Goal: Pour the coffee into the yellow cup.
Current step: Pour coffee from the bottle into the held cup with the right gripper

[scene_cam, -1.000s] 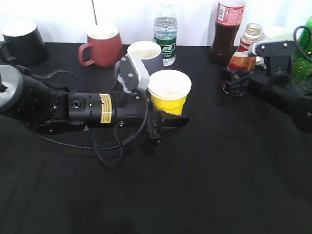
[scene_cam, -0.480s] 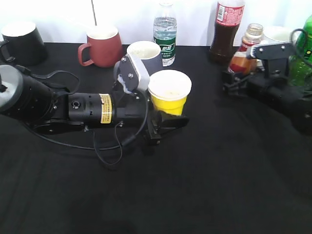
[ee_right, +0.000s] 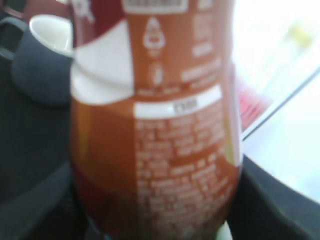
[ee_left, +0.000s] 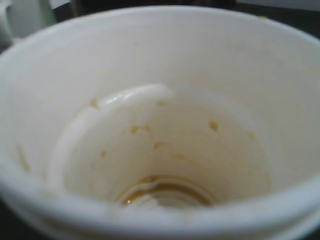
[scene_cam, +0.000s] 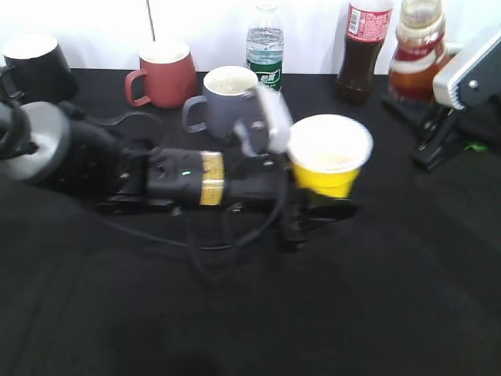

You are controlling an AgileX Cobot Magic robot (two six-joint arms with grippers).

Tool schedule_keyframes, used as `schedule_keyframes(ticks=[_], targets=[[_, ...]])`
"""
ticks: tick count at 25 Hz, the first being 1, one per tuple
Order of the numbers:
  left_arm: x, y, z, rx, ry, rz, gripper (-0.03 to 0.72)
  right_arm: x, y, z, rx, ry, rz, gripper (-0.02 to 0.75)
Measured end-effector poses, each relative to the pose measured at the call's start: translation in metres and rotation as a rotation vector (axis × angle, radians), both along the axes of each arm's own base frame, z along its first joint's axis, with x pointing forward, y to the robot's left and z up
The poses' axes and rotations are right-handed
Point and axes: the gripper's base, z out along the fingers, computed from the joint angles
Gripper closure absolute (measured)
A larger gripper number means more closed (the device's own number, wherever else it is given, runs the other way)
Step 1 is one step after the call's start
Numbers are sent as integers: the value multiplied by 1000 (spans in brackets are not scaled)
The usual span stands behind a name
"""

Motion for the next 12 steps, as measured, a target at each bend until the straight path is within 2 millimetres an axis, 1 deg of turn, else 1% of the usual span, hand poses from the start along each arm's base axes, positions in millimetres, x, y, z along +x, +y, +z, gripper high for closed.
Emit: schedule_keyframes(ticks=[2,5,8,12], targets=[[-6,-8,1,11,-4,-16,239,-3,-1,7,-97,-84,14,195],[-9,-10,1,14,0,-21,239,-3,-1,8,-284,-189,33,195],[-9,-9,12,0,-19,-17,239,-2,-2,8,-406,-257,33,195],[-8,-9,12,5,-20,-11,239,-2,-3,8,-530,-324,37,195]])
